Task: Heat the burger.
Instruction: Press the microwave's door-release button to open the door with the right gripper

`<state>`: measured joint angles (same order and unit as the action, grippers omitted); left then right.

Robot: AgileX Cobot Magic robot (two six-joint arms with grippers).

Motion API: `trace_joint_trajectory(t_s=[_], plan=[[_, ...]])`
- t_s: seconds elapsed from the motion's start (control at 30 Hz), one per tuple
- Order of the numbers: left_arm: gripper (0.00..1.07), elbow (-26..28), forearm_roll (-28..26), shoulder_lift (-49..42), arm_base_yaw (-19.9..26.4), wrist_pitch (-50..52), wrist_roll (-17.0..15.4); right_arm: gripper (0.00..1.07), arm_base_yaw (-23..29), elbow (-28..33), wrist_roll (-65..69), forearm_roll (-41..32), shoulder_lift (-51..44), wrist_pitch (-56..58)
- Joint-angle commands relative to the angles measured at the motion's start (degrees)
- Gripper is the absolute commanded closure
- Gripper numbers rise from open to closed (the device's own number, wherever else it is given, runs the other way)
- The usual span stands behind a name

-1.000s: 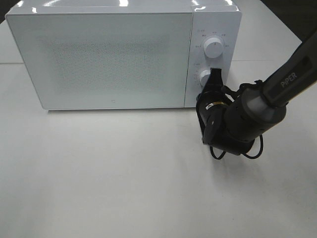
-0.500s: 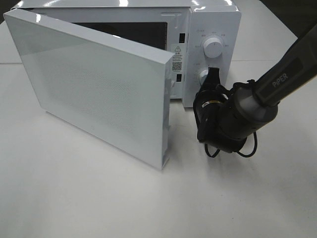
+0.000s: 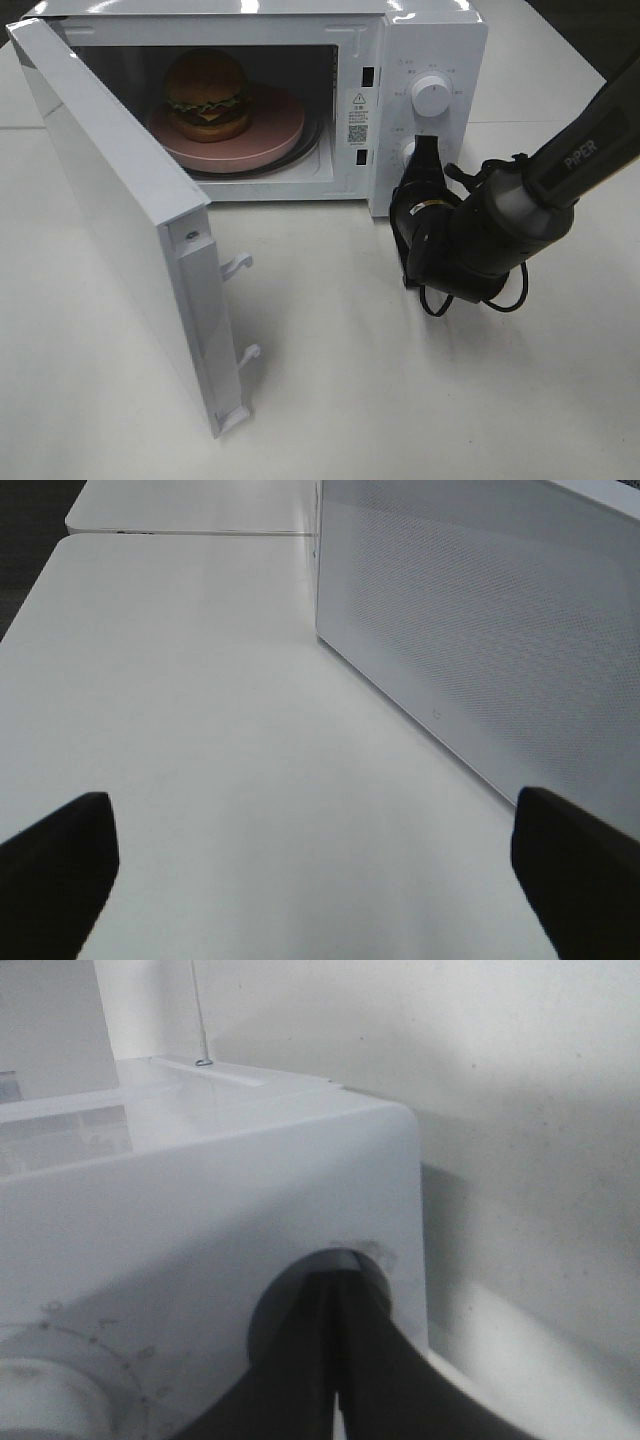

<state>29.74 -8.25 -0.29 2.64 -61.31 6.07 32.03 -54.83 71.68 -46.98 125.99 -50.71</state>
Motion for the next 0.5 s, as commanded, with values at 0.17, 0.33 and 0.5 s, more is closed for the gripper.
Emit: trace_joint_trajectory(t_s=[0.17, 0.33, 0.5], plan=[[0.06, -0.11, 0.17, -0.97, 0.17, 0.06, -0.17, 1.07, -0.57, 1.09, -1.66, 5.44, -4.53, -1.78], [0.06, -0.11, 0.17, -0.97, 0.17, 0.06, -0.17, 1.07, -0.57, 3.27, -5.9, 5.44, -6.76, 6.07], [0.06, -0.11, 0.23, -0.97, 0.17, 0.06, -0.17, 1.07, -0.57, 6.02, -11.97, 5.5, -10.26, 12.09]])
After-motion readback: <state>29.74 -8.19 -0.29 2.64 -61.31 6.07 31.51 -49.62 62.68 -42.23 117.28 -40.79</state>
